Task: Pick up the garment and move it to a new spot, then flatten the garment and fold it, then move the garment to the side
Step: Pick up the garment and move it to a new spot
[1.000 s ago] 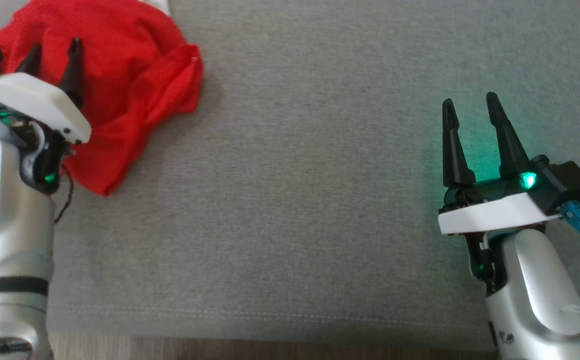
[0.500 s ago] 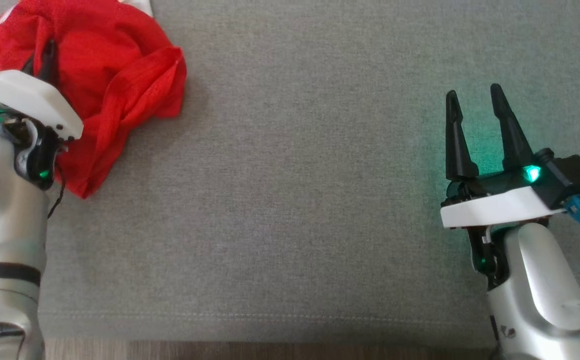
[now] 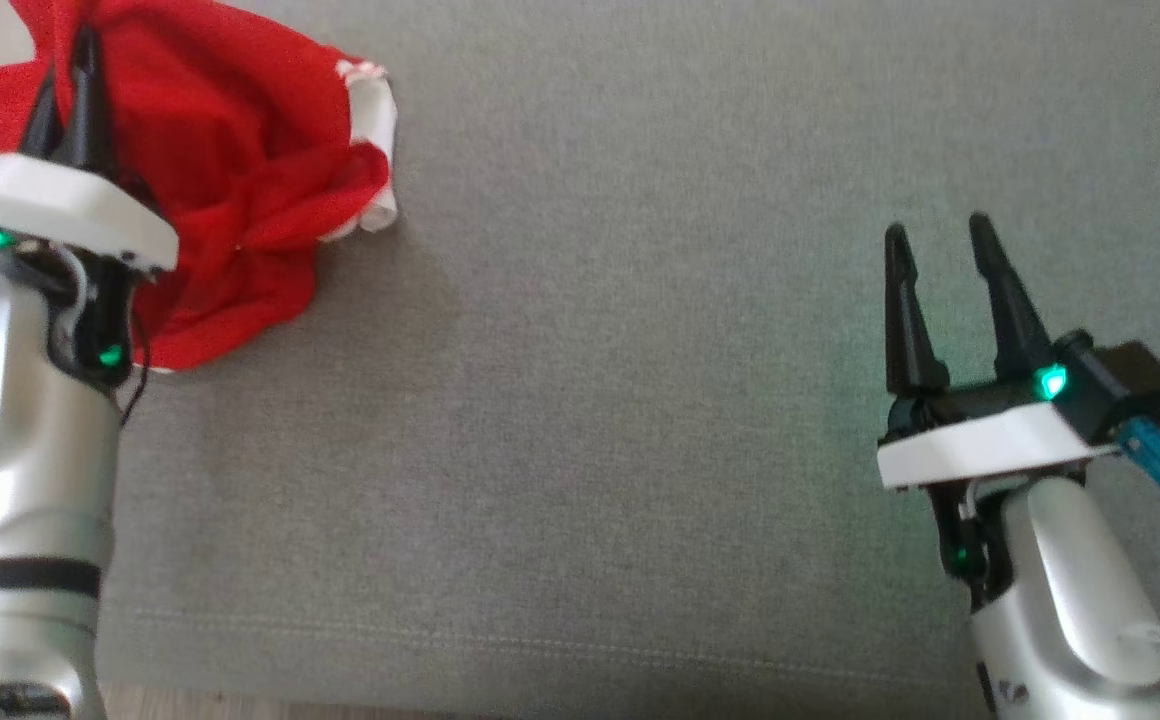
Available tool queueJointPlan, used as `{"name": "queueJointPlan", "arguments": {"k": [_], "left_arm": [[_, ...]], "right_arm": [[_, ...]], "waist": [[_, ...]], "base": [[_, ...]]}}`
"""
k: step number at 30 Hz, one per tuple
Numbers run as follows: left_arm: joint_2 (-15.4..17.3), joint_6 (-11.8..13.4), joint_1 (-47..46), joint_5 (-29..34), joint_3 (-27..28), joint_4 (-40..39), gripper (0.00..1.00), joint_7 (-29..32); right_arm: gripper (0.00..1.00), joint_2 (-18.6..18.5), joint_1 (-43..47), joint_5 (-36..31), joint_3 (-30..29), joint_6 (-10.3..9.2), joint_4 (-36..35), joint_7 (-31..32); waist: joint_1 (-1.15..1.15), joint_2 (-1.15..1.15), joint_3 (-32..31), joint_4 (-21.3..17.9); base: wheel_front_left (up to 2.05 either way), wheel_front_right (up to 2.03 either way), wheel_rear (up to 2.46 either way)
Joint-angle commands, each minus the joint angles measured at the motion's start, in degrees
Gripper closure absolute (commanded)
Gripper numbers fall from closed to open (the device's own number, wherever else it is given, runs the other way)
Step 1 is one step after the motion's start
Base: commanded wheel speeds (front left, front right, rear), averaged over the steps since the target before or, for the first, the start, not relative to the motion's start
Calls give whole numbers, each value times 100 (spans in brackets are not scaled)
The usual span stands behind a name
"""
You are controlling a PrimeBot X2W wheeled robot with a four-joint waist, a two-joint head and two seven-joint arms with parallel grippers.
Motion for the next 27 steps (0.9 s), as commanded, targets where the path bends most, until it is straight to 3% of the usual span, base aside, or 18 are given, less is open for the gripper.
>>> {"name": "queueJointPlan", "arguments": {"k": [1, 14, 21, 27], "left_arm": [[214, -32, 0, -46, 190, -356, 100, -92], [-168, 233, 919, -220, 238, -2682, 100, -99], [-469, 458, 914, -264, -79, -3734, 100, 433], [-689, 635, 689, -107, -408, -3886, 100, 702]], "right_arm": [[0, -9, 60, 56, 162, -4, -122, -61], [0, -9, 334, 282, 233, -4, -23, -61], [0, -9, 326, 351, 240, -4, -84, -61], [0, -9, 236, 422, 193, -4, -229, -61]], "waist": [[0, 0, -254, 87], [0, 0, -934, -44], [0, 0, -982, -421], [0, 0, -862, -844]], "base": [[0, 0, 0], [0, 0, 0], [0, 0, 0], [0, 0, 0]]}}
